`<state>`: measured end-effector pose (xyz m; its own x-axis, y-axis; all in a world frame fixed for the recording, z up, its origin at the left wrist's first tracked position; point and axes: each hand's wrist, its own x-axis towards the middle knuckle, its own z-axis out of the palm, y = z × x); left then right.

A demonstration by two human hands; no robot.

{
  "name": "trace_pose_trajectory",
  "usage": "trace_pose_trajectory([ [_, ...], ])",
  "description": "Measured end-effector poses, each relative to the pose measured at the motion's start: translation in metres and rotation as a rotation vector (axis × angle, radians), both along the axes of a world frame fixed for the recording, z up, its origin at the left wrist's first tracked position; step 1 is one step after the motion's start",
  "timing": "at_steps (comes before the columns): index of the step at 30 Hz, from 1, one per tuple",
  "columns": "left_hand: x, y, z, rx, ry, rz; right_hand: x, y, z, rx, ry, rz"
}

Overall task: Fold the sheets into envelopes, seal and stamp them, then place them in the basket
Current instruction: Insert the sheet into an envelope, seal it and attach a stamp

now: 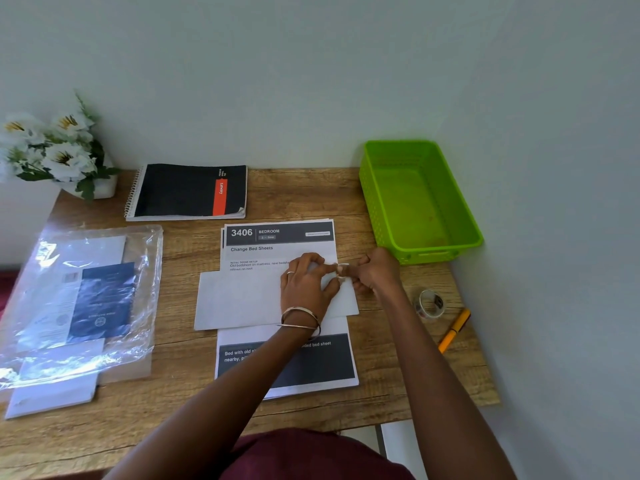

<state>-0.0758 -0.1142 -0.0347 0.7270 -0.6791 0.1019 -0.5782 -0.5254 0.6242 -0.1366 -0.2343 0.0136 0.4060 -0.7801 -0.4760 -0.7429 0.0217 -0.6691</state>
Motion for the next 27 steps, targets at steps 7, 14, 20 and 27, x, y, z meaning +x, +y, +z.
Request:
trace_pose_trajectory([
  [7, 0.0, -0.001, 0.0, 0.006, -0.001, 0.0, 0.009, 0.0, 0.0, -0.155, 0.125, 0.115],
  [14, 0.001, -0.001, -0.002, -0.042, 0.012, 0.008, 0.023, -0.005, 0.014, -0.061, 0.192, 0.123],
  [20, 0.006, -0.002, -0.001, -0.077, 0.072, 0.011, 0.016, -0.002, -0.001, -0.104, 0.184, 0.193],
  [27, 0.005, -0.003, -0.001, -0.094, 0.071, 0.017, 0.015, -0.003, -0.007, -0.181, 0.146, 0.171],
])
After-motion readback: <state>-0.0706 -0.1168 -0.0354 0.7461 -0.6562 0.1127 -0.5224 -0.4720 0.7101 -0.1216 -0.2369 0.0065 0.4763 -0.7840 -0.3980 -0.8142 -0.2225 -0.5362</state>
